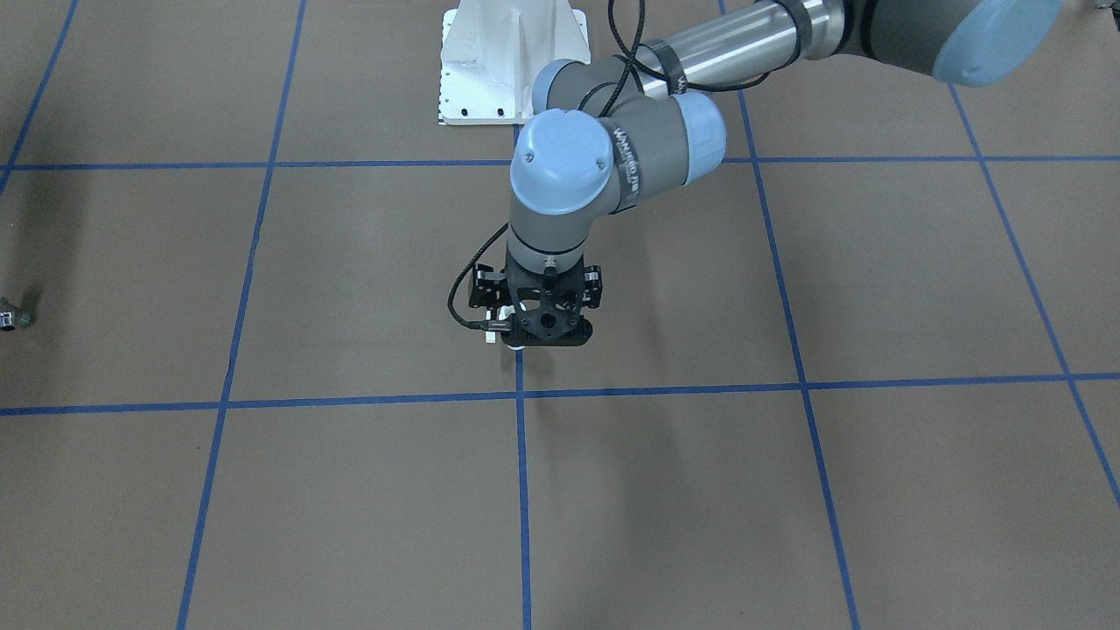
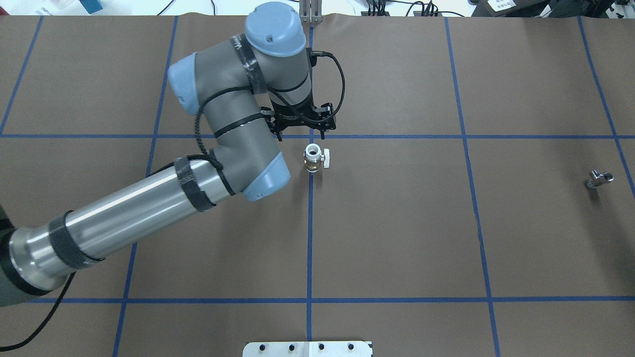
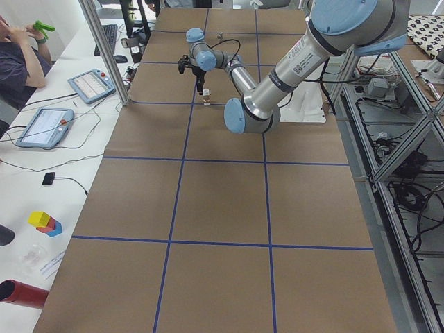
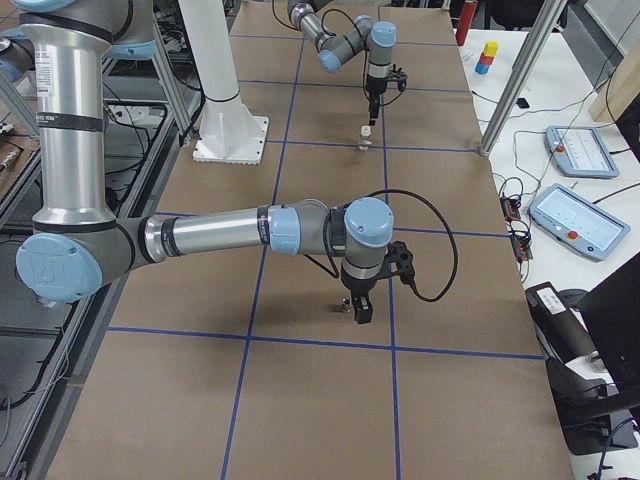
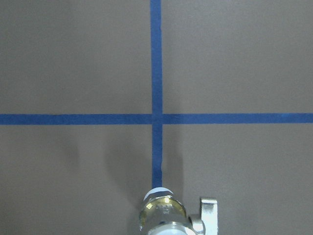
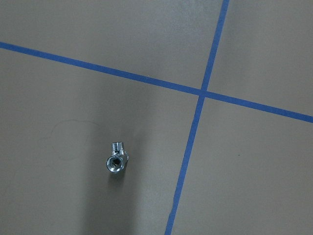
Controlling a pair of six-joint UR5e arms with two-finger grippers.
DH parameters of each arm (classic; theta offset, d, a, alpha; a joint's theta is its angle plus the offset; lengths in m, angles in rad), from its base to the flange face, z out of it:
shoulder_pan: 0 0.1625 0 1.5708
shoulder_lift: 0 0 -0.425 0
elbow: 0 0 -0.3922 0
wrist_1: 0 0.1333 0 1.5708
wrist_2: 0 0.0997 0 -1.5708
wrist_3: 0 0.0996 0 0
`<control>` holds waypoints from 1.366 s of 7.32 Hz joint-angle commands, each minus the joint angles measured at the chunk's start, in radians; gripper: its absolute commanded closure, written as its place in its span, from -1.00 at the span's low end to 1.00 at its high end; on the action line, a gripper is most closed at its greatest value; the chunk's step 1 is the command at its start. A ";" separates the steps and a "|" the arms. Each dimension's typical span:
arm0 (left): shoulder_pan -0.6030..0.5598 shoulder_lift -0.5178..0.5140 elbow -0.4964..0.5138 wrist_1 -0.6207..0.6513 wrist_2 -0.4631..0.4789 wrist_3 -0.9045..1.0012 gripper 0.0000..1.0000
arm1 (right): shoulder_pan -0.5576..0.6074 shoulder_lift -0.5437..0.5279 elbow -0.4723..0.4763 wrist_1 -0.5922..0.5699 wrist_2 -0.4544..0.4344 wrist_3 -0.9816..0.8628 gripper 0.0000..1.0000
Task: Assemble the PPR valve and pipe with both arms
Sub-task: 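Open the left gripper and withdraw it while the right gripper grasps the chrome fitting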
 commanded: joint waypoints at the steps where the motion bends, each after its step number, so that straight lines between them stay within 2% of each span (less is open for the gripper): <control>1: -0.095 0.296 -0.394 0.141 -0.012 0.202 -1.00 | -0.063 0.039 -0.001 -0.001 -0.001 0.024 -0.98; 2: -0.164 0.370 -0.474 0.187 -0.054 0.299 -1.00 | -0.095 0.040 -0.012 0.011 -0.003 0.046 -0.98; 3: -0.249 0.489 -0.539 0.207 -0.093 0.424 -1.00 | -0.117 0.040 -0.061 0.093 -0.003 0.058 -0.98; 5: -0.385 0.620 -0.555 0.208 -0.133 0.667 -1.00 | -0.178 0.028 -0.185 0.325 -0.003 0.173 -0.98; 6: -0.411 0.637 -0.547 0.209 -0.133 0.730 -1.00 | -0.210 0.022 -0.230 0.420 -0.003 0.234 -0.98; 7: -0.410 0.645 -0.546 0.208 -0.132 0.734 -1.00 | -0.253 0.021 -0.235 0.451 -0.006 0.306 -0.98; 10: -0.408 0.647 -0.534 0.208 -0.132 0.734 -1.00 | -0.307 0.004 -0.244 0.452 -0.010 0.319 -0.98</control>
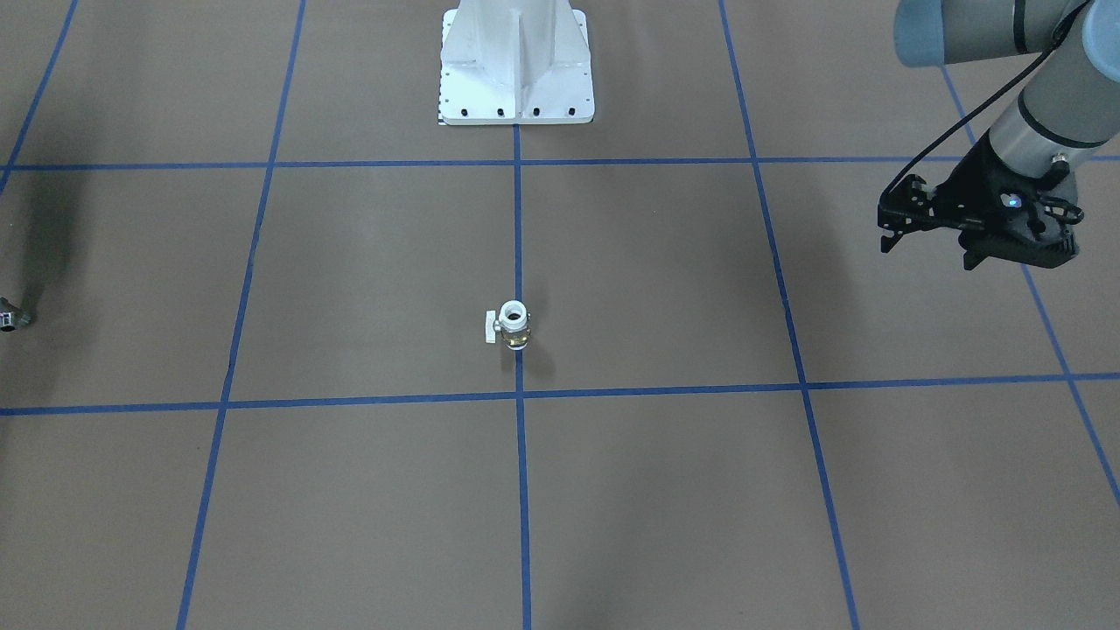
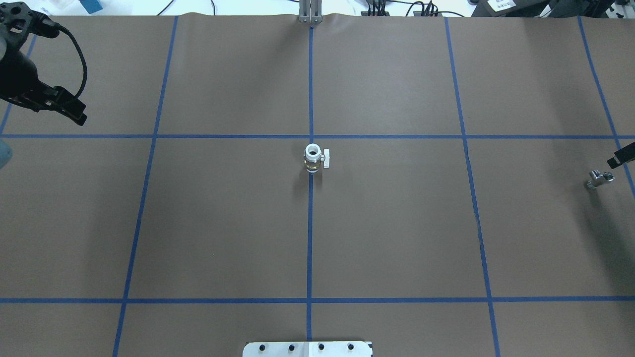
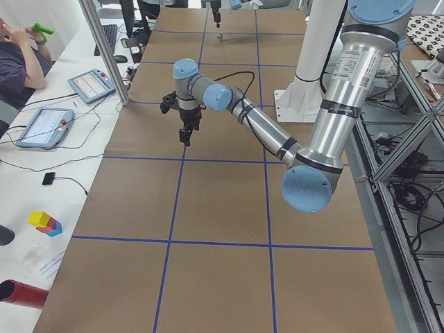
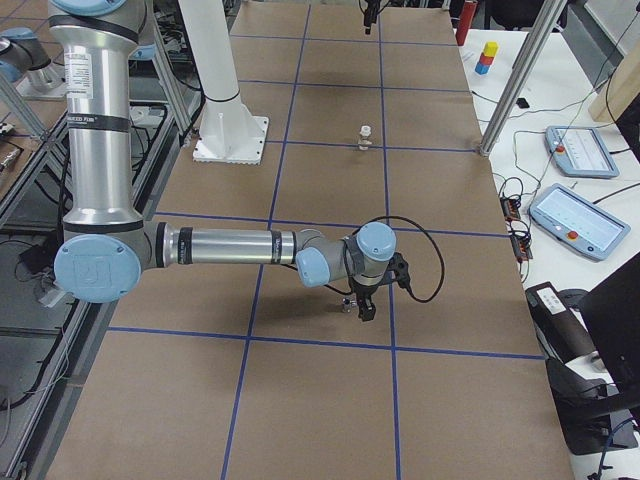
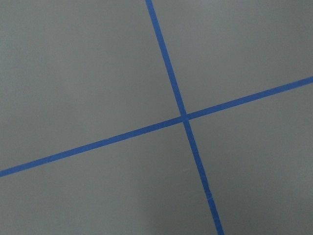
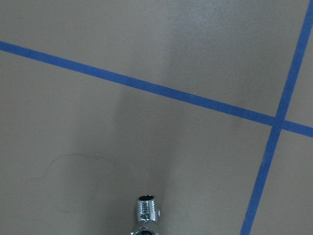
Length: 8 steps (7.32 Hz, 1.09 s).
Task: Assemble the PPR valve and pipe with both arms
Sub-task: 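Lift the chrome fitting with the right gripper and carry it toward the valve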
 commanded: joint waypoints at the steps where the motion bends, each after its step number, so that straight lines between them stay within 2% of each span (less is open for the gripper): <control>1: 0.001 0.001 0.011 -0.002 -0.001 0.002 -1.00 | -0.035 -0.007 -0.004 0.004 -0.003 0.008 -0.98; 5: 0.003 0.000 0.017 -0.003 -0.001 0.002 -1.00 | -0.101 -0.004 -0.013 0.004 -0.057 0.005 -0.97; 6: 0.004 0.000 0.017 -0.005 -0.001 0.002 -1.00 | -0.102 -0.004 -0.019 0.004 -0.060 0.005 -0.88; 8: 0.004 0.000 0.017 -0.005 -0.001 0.002 -1.00 | -0.109 0.001 -0.044 0.004 -0.064 0.000 -0.55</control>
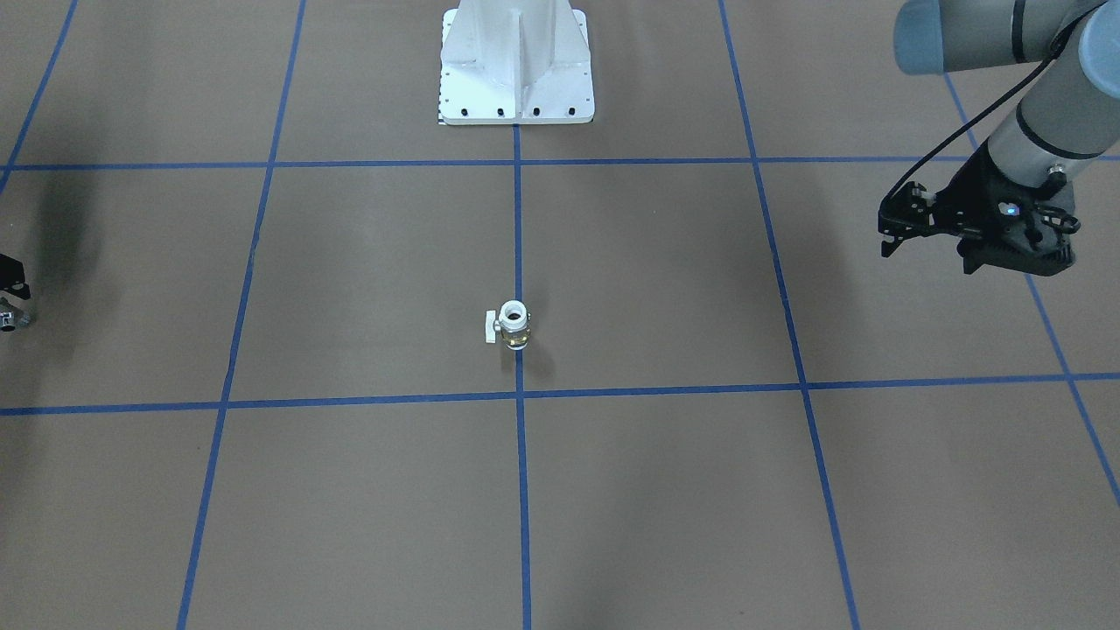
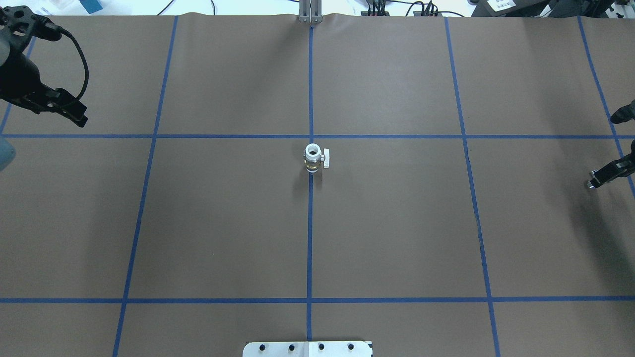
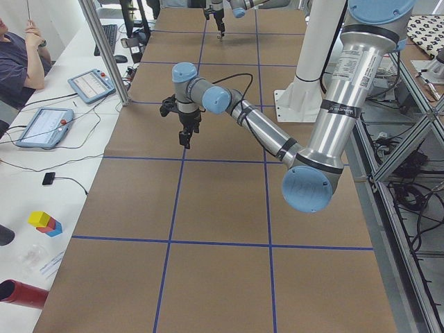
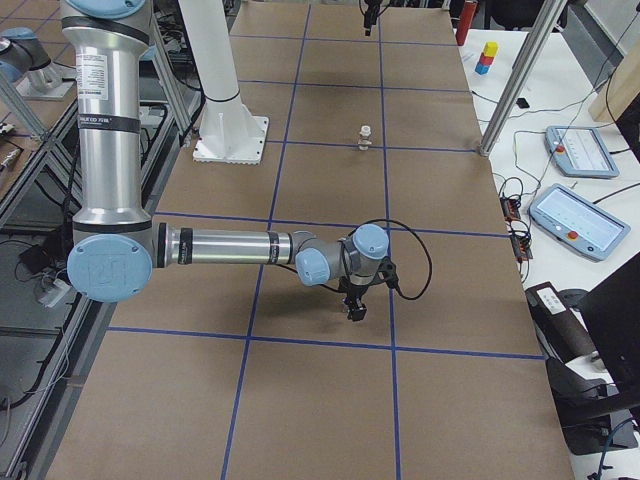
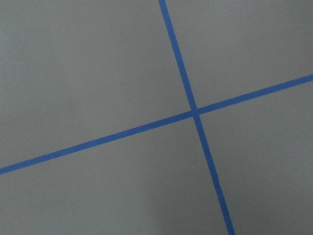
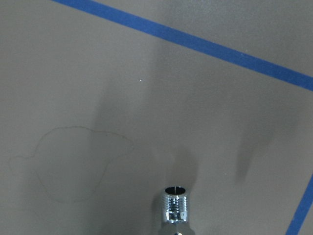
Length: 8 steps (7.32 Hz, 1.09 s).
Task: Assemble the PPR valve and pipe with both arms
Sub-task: 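Lift the chrome fitting with the right gripper and carry it toward the valve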
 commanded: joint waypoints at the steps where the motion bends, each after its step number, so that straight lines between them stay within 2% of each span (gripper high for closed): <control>1: 0.000 0.000 0.000 -0.002 0.000 0.000 -1.00 | -0.009 0.006 -0.014 0.000 -0.003 -0.002 -0.48; 4: 0.000 0.000 0.000 0.000 0.000 0.000 -1.00 | -0.014 0.009 -0.015 0.000 -0.004 -0.002 -0.32; 6: -0.001 0.000 0.000 0.001 0.000 0.000 -1.00 | -0.014 0.009 -0.015 0.000 -0.004 -0.004 -0.01; 7: 0.000 0.001 0.000 0.001 0.000 0.000 -1.00 | -0.014 0.009 -0.015 0.000 -0.004 -0.004 0.18; 8: 0.000 0.002 0.000 0.001 0.000 0.000 -1.00 | -0.014 0.009 -0.015 0.000 -0.012 -0.004 0.66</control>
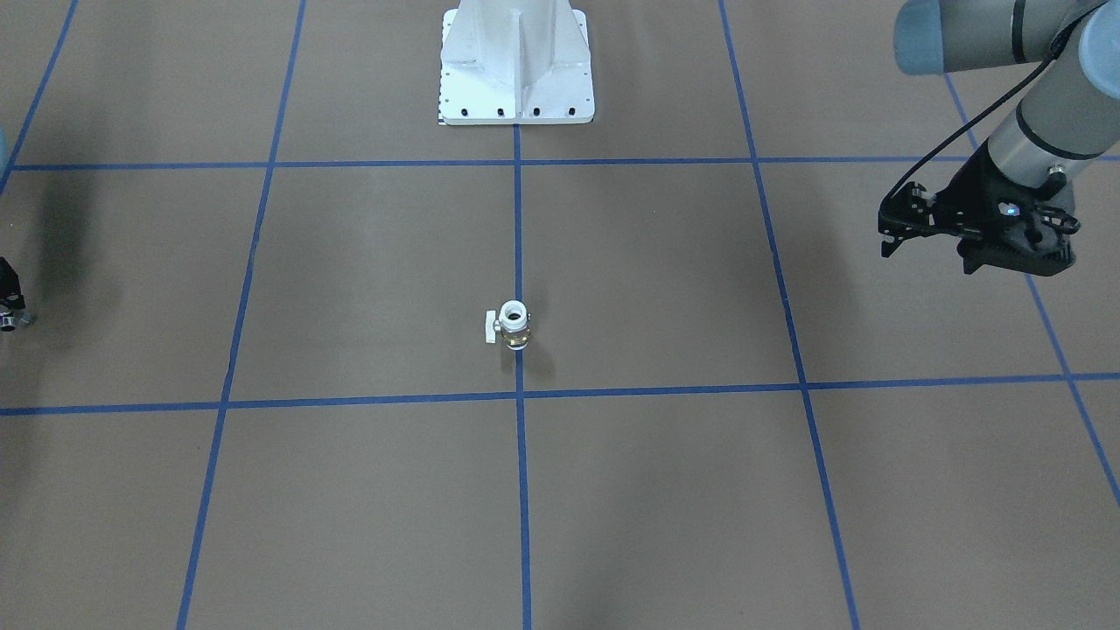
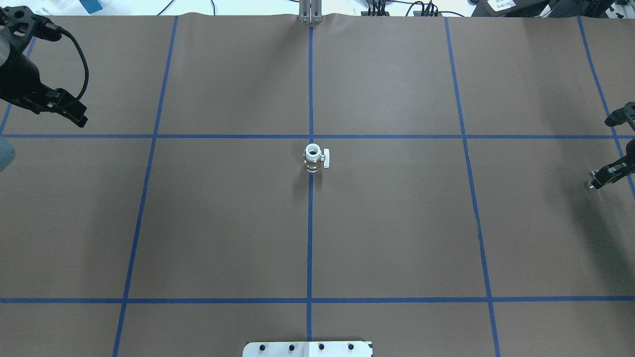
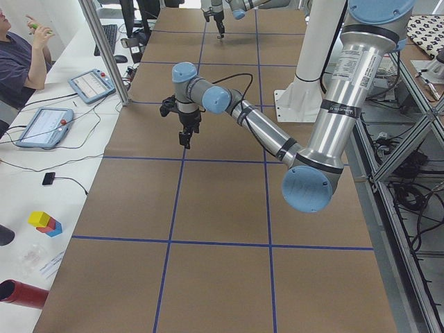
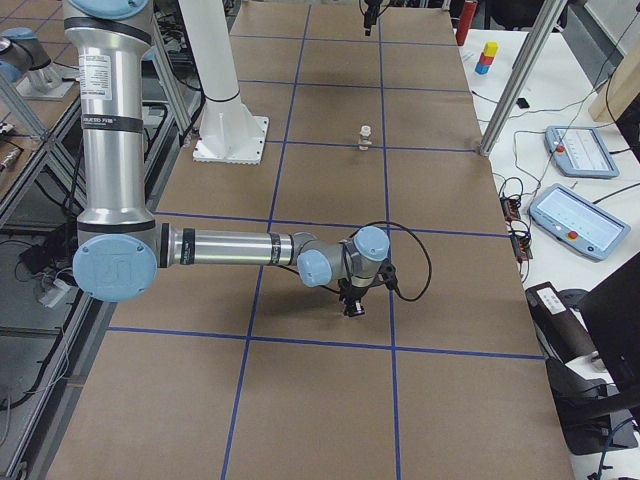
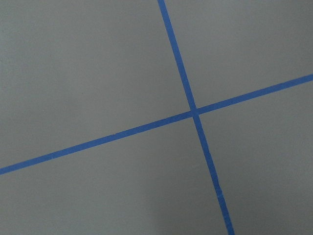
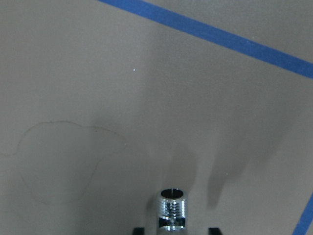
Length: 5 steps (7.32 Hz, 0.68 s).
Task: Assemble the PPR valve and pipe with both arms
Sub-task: 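Lift the chrome fitting with the right gripper and carry it toward the valve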
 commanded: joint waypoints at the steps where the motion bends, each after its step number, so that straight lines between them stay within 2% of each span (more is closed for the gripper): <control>1: 0.000 0.001 0.000 0.000 -0.002 0.000 -1.00 | 0.000 0.002 0.001 0.002 -0.014 -0.002 1.00; 3: -0.001 -0.001 0.002 0.002 0.000 0.000 -1.00 | 0.014 0.026 0.046 -0.017 -0.003 0.004 1.00; 4: -0.004 0.001 0.000 0.000 0.000 0.002 -1.00 | 0.038 0.049 0.072 -0.065 0.002 0.008 1.00; 5: -0.009 0.007 0.000 -0.007 0.000 0.003 -1.00 | 0.056 0.117 0.124 -0.210 0.009 0.008 1.00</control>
